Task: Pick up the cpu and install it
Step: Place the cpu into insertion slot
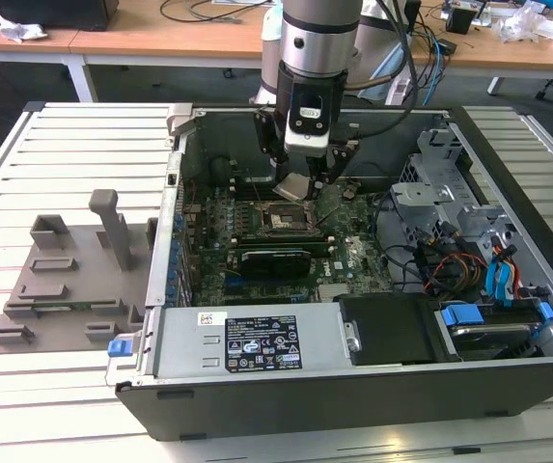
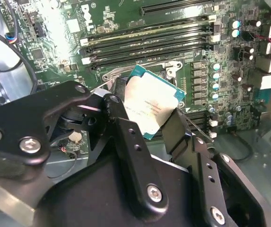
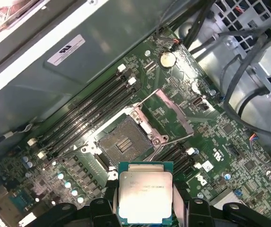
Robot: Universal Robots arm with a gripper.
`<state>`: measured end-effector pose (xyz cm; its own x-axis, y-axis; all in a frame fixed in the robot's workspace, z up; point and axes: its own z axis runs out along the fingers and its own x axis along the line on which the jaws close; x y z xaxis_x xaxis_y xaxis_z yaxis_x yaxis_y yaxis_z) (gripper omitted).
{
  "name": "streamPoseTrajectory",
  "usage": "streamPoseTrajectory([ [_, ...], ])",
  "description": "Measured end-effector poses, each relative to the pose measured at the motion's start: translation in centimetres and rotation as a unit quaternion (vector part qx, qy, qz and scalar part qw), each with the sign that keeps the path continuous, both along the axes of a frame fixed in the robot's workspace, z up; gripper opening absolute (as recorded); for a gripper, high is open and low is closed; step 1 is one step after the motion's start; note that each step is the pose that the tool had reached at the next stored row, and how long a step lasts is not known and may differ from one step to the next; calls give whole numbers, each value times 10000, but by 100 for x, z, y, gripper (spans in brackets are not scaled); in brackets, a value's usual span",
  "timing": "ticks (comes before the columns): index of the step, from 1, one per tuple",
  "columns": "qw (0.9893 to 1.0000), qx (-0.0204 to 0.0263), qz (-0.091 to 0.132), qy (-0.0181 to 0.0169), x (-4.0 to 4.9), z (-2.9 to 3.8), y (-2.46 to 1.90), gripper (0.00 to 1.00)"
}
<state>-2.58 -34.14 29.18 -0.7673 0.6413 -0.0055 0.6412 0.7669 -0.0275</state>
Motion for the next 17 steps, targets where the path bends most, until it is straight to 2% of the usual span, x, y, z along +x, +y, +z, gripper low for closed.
streamPoseTrajectory([
  [8,9996,0,-271,0,0,-2,0,55],
  [17,9991,-2,-433,0,0,-3,0,55],
])
